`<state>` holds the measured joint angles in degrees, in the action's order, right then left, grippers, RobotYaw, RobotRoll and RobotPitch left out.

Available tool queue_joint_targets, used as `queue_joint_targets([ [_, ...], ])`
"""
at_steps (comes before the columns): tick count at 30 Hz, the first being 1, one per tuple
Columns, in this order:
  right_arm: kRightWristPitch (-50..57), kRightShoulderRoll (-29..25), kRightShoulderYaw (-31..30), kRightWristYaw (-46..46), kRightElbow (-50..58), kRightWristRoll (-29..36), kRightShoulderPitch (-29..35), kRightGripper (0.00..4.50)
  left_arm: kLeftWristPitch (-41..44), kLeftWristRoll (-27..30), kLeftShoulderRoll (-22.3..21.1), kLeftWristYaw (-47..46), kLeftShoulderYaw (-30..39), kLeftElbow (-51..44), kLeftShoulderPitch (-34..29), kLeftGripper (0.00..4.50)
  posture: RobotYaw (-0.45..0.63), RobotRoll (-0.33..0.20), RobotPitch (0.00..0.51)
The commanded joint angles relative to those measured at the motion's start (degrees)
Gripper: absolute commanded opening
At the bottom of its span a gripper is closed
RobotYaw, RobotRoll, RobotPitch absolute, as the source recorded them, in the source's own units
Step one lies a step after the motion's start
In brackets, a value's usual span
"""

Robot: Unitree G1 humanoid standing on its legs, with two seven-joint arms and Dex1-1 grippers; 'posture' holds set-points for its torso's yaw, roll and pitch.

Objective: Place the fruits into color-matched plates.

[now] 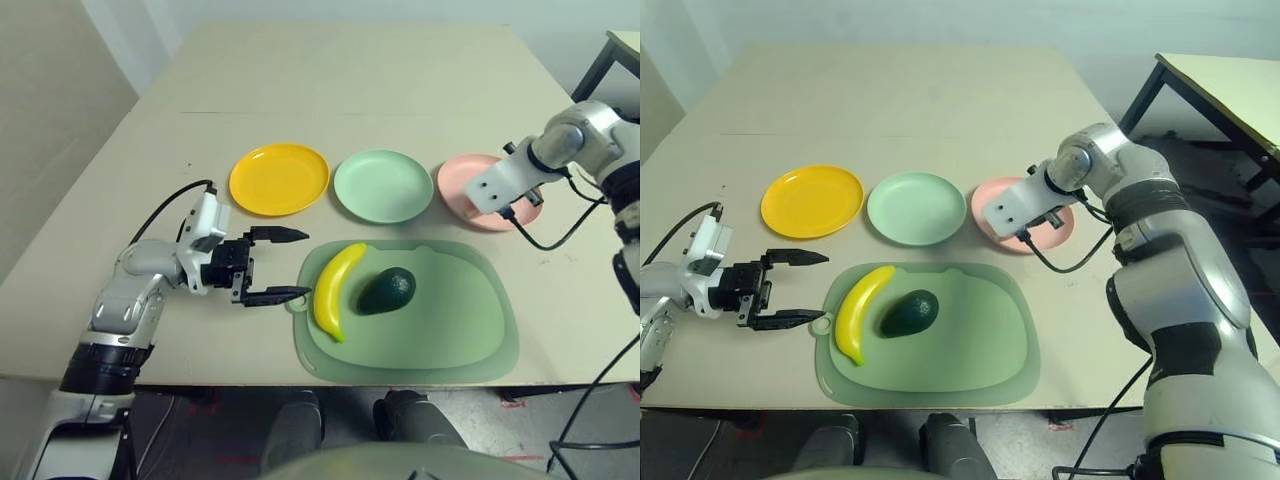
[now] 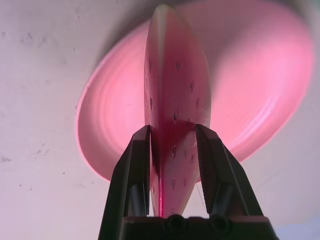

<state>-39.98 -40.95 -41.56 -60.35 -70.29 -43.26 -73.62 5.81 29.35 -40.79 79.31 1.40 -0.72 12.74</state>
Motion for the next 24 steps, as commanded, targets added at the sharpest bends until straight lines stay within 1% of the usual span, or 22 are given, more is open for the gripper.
queue_joint_targets([
  [1, -0.2, 0.8, -0.8, 4.2, -2.8, -2.2, -0.2, 1.3, 0.4, -0.2, -0.5, -0.6, 0.4, -1.5, -1.1, 4.5, 0.01, 0.0, 0.085],
  [4, -0.5, 1.3, -1.2, 7.4, -3.8, -3.7, 0.1, 1.3, 1.0, 0.1, -0.4, -2.0, 1.0, -1.8, -1.5, 4.5, 0.01, 0.0, 0.088],
  [5, -0.6, 1.3, -1.3, 7.8, -4.0, -4.0, 0.1, 1.19, 1.5, 0.3, -0.3, -2.9, 1.3, -1.7, -1.4, 4.5, 0.01, 0.0, 0.091],
  [7, -0.8, 1.4, -1.2, 8.1, -4.2, -4.2, 0.2, 0.81, 1.7, 0.3, 0.2, -4.3, 1.8, -1.4, -1.0, 4.5, 0.01, 0.0, 0.093],
  [8, -1.0, 1.4, -1.1, 8.3, -4.3, -4.3, 0.2, 0.78, 1.7, 0.3, 0.3, -4.7, 1.9, -1.3, -0.9, 4.5, 0.01, 0.0, 0.095],
  [10, -1.5, 1.3, -1.0, 8.6, -4.2, -4.4, 0.0, 1.52, 1.8, 0.2, 0.5, -5.1, 1.8, -1.4, -0.9, 4.5, 0.0, 0.0, 0.095],
  [11, -1.7, 1.3, -0.8, 8.6, -4.2, -4.4, -0.2, 1.76, 1.8, 0.2, 0.5, -5.2, 1.7, -1.5, -0.9, 4.5, 0.0, 0.0, 0.095],
  [13, -2.9, 0.9, -0.2, 7.3, -4.0, -3.9, -1.3, 2.42, 1.8, 0.1, 0.5, -5.2, 1.5, -1.5, -1.0, 4.5, -0.01, 0.0, 0.095],
  [16, -6.1, -0.1, 1.0, 2.3, -2.8, -2.2, -4.1, 3.5, 1.7, 0.1, 0.4, -4.6, 1.3, -1.1, -0.9, 4.5, -0.02, 0.0, 0.095],
  [18, -8.4, -0.3, 2.9, -4.2, -1.3, 1.3, -5.8, 4.27, 1.4, -0.1, 0.1, -3.9, 1.1, -0.5, -0.7, 4.5, -0.02, 0.0, 0.094],
  [19, -8.6, 0.0, 4.8, -9.8, 0.3, 5.1, -6.3, 4.46, 1.1, -0.3, -0.1, -3.3, 1.0, -0.1, -0.6, 4.5, -0.02, 0.0, 0.095],
  [21, -5.2, 0.5, 8.8, -22.5, 8.1, 15.2, -5.0, 4.46, 0.6, -0.7, -0.5, -1.9, 0.8, 0.7, -0.4, 4.5, -0.02, 0.0, 0.094],
  [22, -2.6, 0.4, 10.2, -27.4, 13.3, 19.5, -3.5, 4.46, 0.2, -0.9, -0.6, -1.3, 0.6, 1.0, -0.3, 4.5, -0.03, 0.0, 0.094],
  [24, 5.4, -1.6, 9.3, -31.6, 27.3, 28.6, 0.3, 4.46, -0.5, -1.3, -0.8, -0.2, 0.4, 1.7, -0.1, 4.5, -0.03, 0.0, 0.095],
])
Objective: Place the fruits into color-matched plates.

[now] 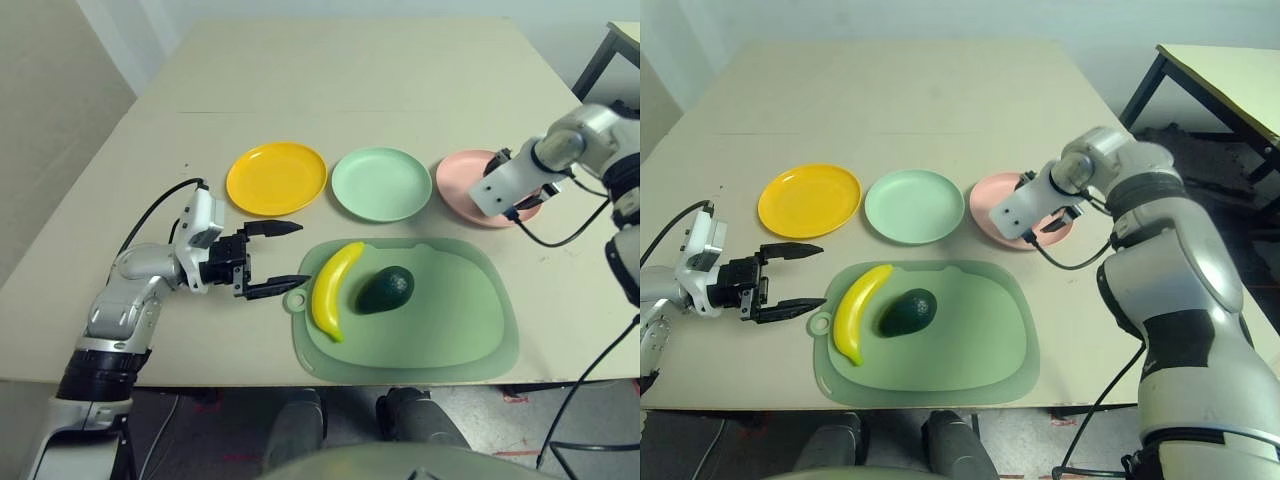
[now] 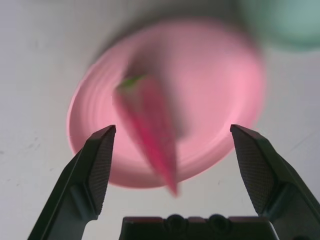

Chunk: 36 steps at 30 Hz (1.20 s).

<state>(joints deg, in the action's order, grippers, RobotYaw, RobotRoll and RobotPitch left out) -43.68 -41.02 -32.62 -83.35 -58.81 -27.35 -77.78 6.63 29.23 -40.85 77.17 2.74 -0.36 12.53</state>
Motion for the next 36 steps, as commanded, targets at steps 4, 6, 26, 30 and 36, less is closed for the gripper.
queue_joint_targets([
  [4, 22.4, -7.5, -2.9, -9.2, 40.5, 24.2, 10.4, 4.46, -2.3, -1.5, -1.1, 3.6, -1.3, 2.4, 0.3, 4.5, -0.03, 0.0, 0.097],
  [6, 29.0, -10.1, -3.3, -9.2, 49.2, 27.1, 12.5, 4.46, -2.8, -1.7, -1.2, 4.0, -1.3, 2.9, 0.3, 4.5, -0.03, 0.0, 0.097],
  [26, 114.1, -2.4, 1.1, 8.2, 84.8, 33.7, 14.4, 4.46, -6.2, -3.0, -1.0, 5.1, -1.0, 6.2, 0.9, 4.5, -0.03, 0.0, 0.094],
  [30, 115.9, -5.2, -3.2, 7.7, 88.4, 36.8, 14.8, 4.46, -6.6, -3.2, -1.1, 5.4, -1.0, 6.9, 1.3, 4.5, -0.02, 0.0, 0.094],
  [36, 109.4, -7.6, -8.6, 7.3, 90.4, 37.6, 15.3, 4.46, -6.8, -3.3, -1.4, 5.7, -0.9, 7.2, 1.4, 4.5, -0.02, 0.0, 0.1],
])
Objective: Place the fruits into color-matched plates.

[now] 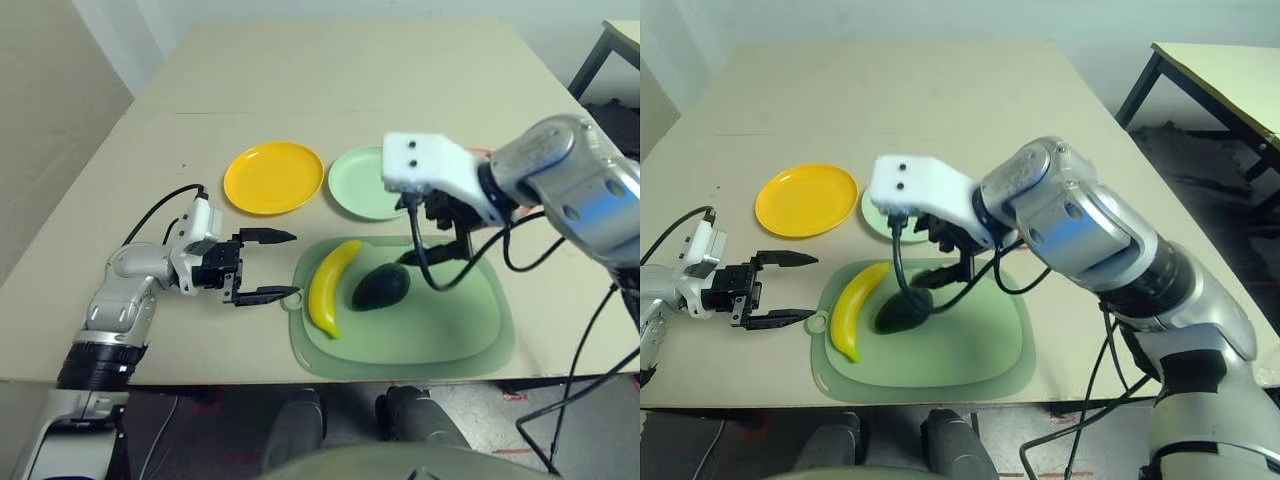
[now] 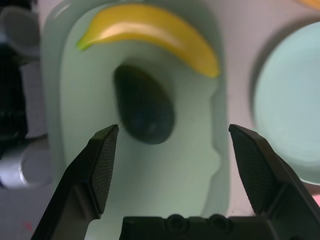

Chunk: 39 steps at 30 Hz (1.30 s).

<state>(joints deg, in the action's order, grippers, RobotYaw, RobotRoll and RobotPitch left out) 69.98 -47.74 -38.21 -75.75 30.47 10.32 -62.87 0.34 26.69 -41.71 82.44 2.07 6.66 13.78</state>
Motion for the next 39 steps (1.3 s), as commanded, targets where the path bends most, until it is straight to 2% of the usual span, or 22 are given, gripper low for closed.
queue_joint_targets([
  [1, -5.5, -1.0, -3.8, -0.3, 1.0, -0.3, 0.6, 4.46, -0.5, -0.7, -0.5, 0.4, -0.2, 0.2, 0.1, 4.5, -0.02, 0.0, 0.1],
  [8, -12.1, 1.2, -8.6, 1.9, -4.9, -3.8, 2.5, 4.46, -0.2, -0.7, -0.6, 0.3, -0.2, -0.1, 0.0, 4.5, -0.01, 0.0, 0.106],
  [16, -15.8, 4.0, -10.4, 1.8, -9.3, -7.4, 2.6, 4.46, -0.2, -0.5, -0.8, 0.3, 0.1, -0.5, -0.6, 4.5, -0.01, 0.0, 0.108],
  [32, -10.6, 7.5, -11.9, 0.5, -9.9, -7.2, 2.2, 4.46, -0.1, -0.6, -0.7, 0.0, -0.1, -0.6, -0.2, 4.5, 0.0, 0.0, 0.115],
  [39, -11.5, 8.8, -12.8, 1.1, -12.9, -7.9, 3.0, 4.46, 0.7, -0.3, -0.4, -0.9, 0.0, -0.7, 0.3, 4.5, 0.01, 0.0, 0.117],
])
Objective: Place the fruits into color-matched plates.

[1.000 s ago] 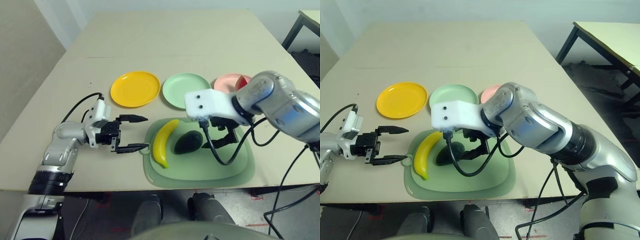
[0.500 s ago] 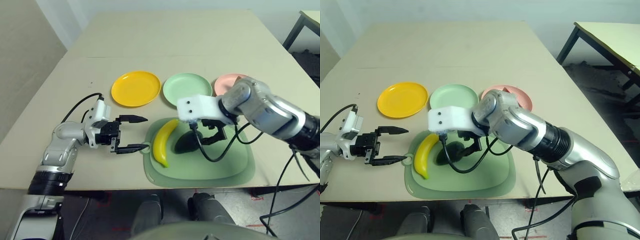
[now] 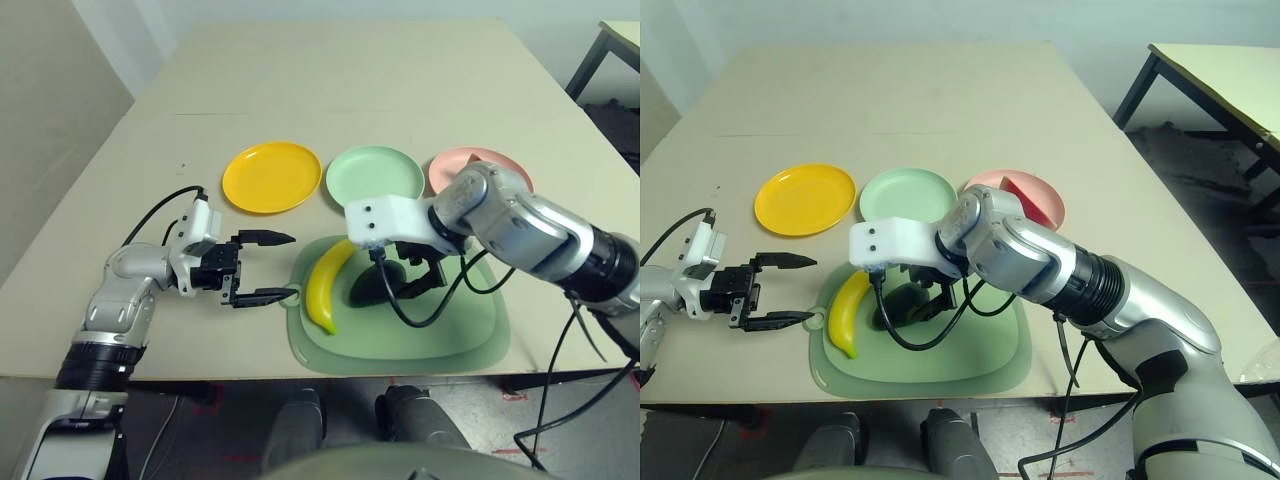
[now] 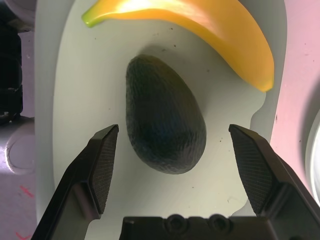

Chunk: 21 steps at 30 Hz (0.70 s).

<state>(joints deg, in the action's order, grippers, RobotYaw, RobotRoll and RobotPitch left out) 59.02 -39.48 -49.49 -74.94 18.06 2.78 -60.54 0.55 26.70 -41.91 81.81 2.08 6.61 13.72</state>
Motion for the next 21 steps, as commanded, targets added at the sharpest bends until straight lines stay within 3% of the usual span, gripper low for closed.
queue_joint_targets([
  [1, -0.6, 0.6, -1.6, 0.4, -0.5, -0.4, 0.7, 4.46, 0.5, -0.3, -0.3, -0.4, 0.0, -0.6, 0.5, 4.5, 0.01, 0.0, 0.118],
  [16, -0.3, 0.0, -2.0, 0.3, 0.1, -0.2, 2.8, 4.46, 0.2, -0.5, -0.4, -0.6, 0.1, -0.5, 0.9, 4.5, 0.0, 0.0, 0.12],
  [19, -0.2, -0.2, -2.0, 0.4, 0.1, -0.2, 2.9, 3.86, 0.1, -0.5, -0.3, -0.7, 0.0, -0.1, 1.3, 4.5, 0.0, 0.0, 0.119],
  [21, -0.1, -0.2, -2.0, 0.3, 0.1, -0.1, 3.0, 3.13, 0.2, -0.5, -0.2, -0.7, 0.0, -0.1, 1.4, 4.5, 0.0, 0.0, 0.119],
])
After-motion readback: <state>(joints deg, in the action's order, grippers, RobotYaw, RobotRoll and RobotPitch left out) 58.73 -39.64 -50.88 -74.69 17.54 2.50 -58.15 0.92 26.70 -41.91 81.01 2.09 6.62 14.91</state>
